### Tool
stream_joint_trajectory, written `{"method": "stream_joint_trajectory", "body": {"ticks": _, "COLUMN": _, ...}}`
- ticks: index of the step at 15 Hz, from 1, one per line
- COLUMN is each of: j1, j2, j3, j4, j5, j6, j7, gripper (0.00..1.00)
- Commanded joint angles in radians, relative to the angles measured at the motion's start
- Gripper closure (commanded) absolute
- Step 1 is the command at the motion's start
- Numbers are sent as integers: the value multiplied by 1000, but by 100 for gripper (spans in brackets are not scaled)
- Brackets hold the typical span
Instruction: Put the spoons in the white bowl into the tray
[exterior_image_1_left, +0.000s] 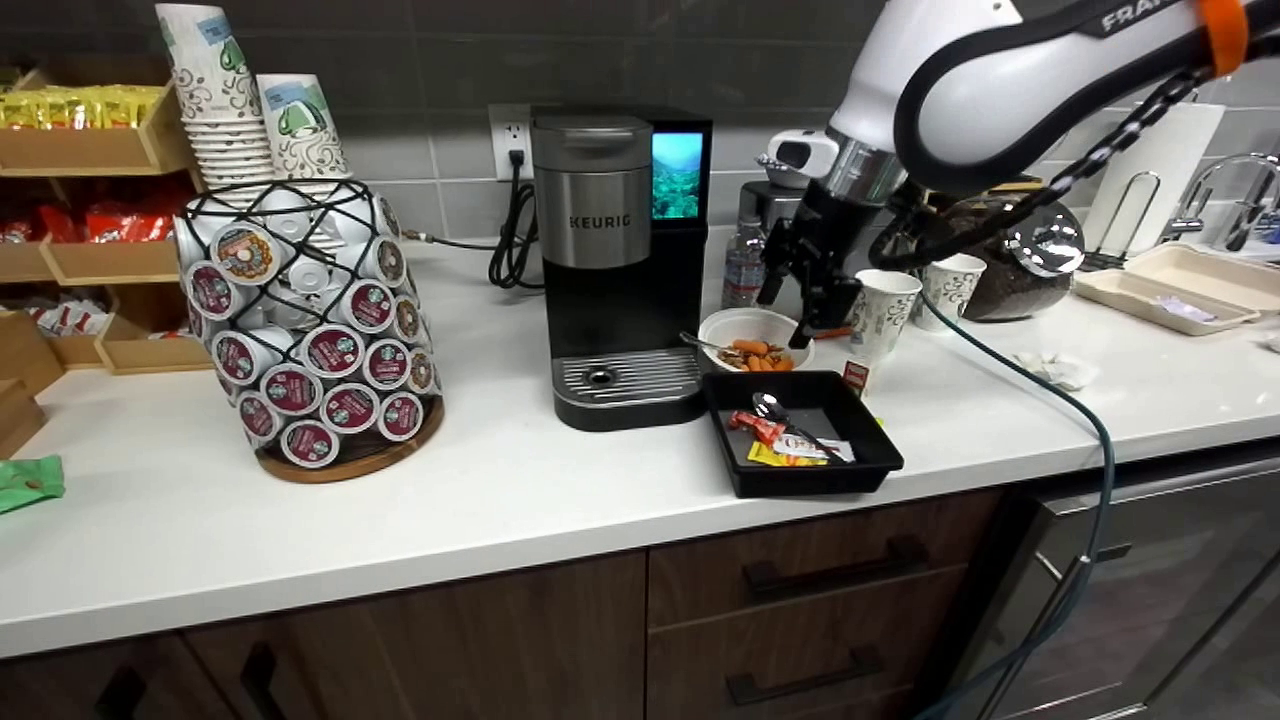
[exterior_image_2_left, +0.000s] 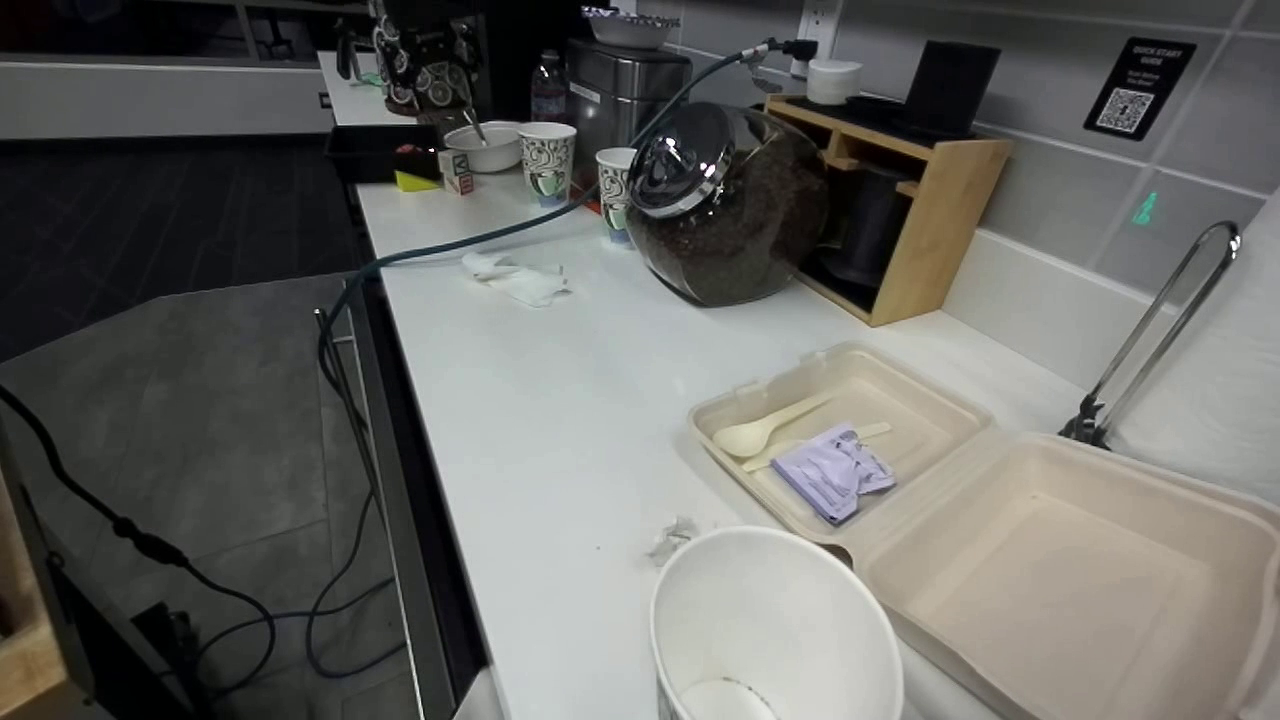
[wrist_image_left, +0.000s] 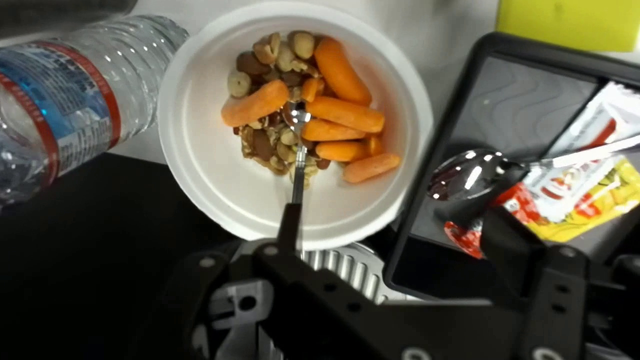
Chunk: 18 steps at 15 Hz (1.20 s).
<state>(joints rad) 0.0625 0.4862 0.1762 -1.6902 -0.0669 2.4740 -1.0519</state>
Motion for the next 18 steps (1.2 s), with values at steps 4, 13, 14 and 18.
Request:
{"method": "stream_joint_trajectory", "body": {"ticks": 4, "j1": -38, "j2": 168, "j3": 27, "j4": 113, "j5": -10, "j6": 162, "j7": -99, "gripper": 24}}
{"method": "stream_joint_trajectory", "body": {"ticks": 13, "j1": -36, "j2": 246, "j3": 53, "j4": 177, "j5": 0, "j6": 178, "j7": -86, "gripper": 73}}
{"method": "stream_joint_trajectory", "body": {"ticks": 14, "j1": -37, "j2": 252, "j3": 50, "j4": 179, "j5": -1, "j6": 179, "j7": -83, "gripper": 74}}
{"method": "stream_joint_trajectory", "body": {"ticks": 18, "j1": -39, "j2": 242, "j3": 45, "j4": 164, "j5": -6, "j6": 201, "j7": -74, "gripper": 100}}
